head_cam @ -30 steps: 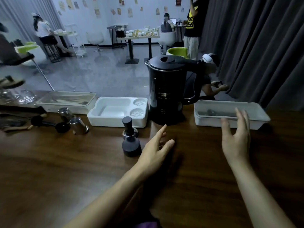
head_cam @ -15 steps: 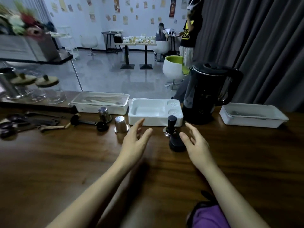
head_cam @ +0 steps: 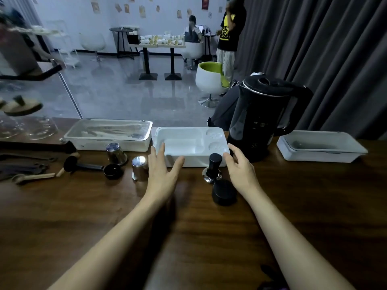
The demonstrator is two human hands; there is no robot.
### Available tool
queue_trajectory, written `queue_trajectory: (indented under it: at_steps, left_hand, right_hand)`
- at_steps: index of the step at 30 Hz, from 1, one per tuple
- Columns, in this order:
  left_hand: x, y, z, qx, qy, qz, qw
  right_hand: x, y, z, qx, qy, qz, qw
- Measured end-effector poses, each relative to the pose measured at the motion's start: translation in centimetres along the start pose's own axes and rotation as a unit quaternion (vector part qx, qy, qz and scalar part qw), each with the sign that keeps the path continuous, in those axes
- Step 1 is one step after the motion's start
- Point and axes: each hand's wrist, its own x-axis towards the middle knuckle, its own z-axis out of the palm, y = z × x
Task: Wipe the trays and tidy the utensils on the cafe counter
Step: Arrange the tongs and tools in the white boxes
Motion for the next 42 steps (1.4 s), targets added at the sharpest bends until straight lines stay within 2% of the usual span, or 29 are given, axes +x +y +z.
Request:
queue_trajectory:
  at_steps: [6, 12, 19, 22, 27, 35, 42]
  left_hand:
    - [2.2, -0.9, 0.4, -0.019, 0.031, -0.034, 0.999]
    - [3.5, -0.7, 0.7, -0.002, 0.043, -0.086, 0.995]
    - [2.9, 2.4, -0.7, -0.001, 0.054, -0.052, 0.997]
    - [1.7, 3.3, -2.1, 0.034, 0.066, -0.031, 0.997]
    - [-0.9, 3.6, -5.0, 0.109, 0.108, 0.018, 0.988]
    - [-7.6, 3.8, -9.7, 0.099, 0.132, 0.045, 0.985]
    - [-14.6, 0.6, -12.9, 0.093, 0.085, 0.020, 0.992]
  right_hand:
    - [2.4, 0.7, 0.9, -0.024, -0.033, 0.019, 0.999]
    - [3.9, 0.5, 0.4, 0.007, -0.040, 0.059, 0.997]
    - [3.8, -2.4, -1.2, 0.021, -0.025, 0.032, 0.999]
    - [2.8, -4.4, -2.2, 0.014, -0.021, 0.001, 1.000]
    - [-0.3, -7.0, -3.3, -0.018, -0.002, -0.034, 0.999]
    - [-10.0, -9.6, -3.9, -0.005, 0.032, -0.038, 0.999]
    - [-19.6, -7.3, -1.2, 0.009, 0.025, 0.013, 1.000]
